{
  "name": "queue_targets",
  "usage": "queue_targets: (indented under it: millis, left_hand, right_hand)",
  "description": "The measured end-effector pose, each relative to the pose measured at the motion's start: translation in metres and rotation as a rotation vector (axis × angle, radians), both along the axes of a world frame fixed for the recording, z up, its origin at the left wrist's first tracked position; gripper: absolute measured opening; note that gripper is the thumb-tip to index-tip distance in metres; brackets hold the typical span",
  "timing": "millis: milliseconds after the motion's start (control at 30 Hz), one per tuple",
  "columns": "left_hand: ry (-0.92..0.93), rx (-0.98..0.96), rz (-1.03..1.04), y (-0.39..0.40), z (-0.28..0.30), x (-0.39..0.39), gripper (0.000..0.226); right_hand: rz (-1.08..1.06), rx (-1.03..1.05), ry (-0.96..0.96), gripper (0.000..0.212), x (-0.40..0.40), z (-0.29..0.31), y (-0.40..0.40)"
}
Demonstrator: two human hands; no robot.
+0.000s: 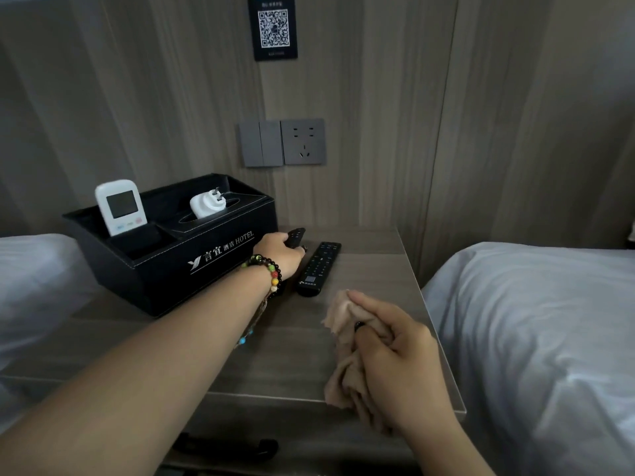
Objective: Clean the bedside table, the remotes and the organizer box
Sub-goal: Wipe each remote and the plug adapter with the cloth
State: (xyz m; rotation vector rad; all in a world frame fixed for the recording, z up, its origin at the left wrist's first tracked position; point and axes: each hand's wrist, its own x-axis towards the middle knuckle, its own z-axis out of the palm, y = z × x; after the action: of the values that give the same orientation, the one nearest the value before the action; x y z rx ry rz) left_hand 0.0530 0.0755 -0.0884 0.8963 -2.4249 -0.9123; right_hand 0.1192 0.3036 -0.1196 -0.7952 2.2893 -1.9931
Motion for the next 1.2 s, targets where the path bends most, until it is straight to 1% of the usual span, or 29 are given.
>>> queue_targets:
  millis: [67, 133, 200, 267, 367, 433, 500, 567, 633, 667, 767, 833, 1000, 1200]
  left_hand:
    - [-0.065, -0.039, -0.001, -0.001, -0.002, -0.004, 0.034]
    - [-0.12, -0.067, -0.009, 0.0, -0.001, -0.007, 0.038]
    - [-0.125, -0.075, -0.009, 0.001, -0.001, -0.008, 0.043]
    - [-0.098, -0.067, -0.002, 0.001, -0.001, -0.008, 0.048]
    - [0.034, -0.032, -0.019, 0.0, -0.002, -0.002, 0.054]
    - [0.123, -0.096, -0.132, 0.001, -0.004, 0.014, 0.053]
    - [0.136, -0.249, -0.362, 0.002, -0.008, 0.035, 0.053]
    - [0.03, -0.406, -0.58, -0.002, -0.013, 0.053, 0.061]
    - [-0.097, -0.518, -0.681, -0.008, -0.018, 0.061, 0.076]
    - [-0.134, -0.543, -0.69, -0.01, -0.021, 0.061, 0.079]
    - [-0.154, -0.517, -0.671, -0.006, -0.024, 0.053, 0.065]
    - [-0.19, -0.515, -0.656, 0.001, -0.024, 0.043, 0.061]
    - [-0.315, -0.535, -0.615, 0.02, -0.02, 0.021, 0.058]
    - [-0.338, -0.586, -0.575, 0.024, -0.018, 0.017, 0.059]
  right_hand:
    - [-0.001, -0.001, -0.001, 0.048, 0.0, 0.0, -0.001]
    - [-0.008, -0.002, 0.001, 0.047, 0.0, 0.001, -0.001]
    - [-0.012, -0.005, 0.006, 0.048, 0.001, 0.002, -0.001]
    - [-0.011, -0.006, 0.008, 0.048, 0.001, 0.004, 0.0]
    - [-0.017, -0.012, 0.001, 0.05, 0.002, 0.004, -0.001]
    - [-0.023, -0.021, 0.005, 0.051, 0.003, 0.004, -0.001]
    - [-0.022, -0.027, 0.009, 0.052, 0.003, 0.004, -0.002]
    - [-0.023, -0.032, 0.007, 0.052, 0.003, 0.004, -0.003]
    - [-0.03, -0.03, 0.012, 0.052, 0.003, 0.004, -0.004]
    - [-0.032, -0.029, 0.015, 0.052, 0.003, 0.004, -0.004]
    - [-0.034, -0.035, 0.016, 0.052, 0.004, 0.006, -0.003]
    - [-0.038, -0.027, 0.025, 0.051, 0.004, 0.006, -0.002]
    - [-0.043, -0.024, 0.02, 0.05, 0.001, 0.002, -0.002]
    - [-0.027, -0.031, 0.029, 0.049, -0.001, 0.0, -0.003]
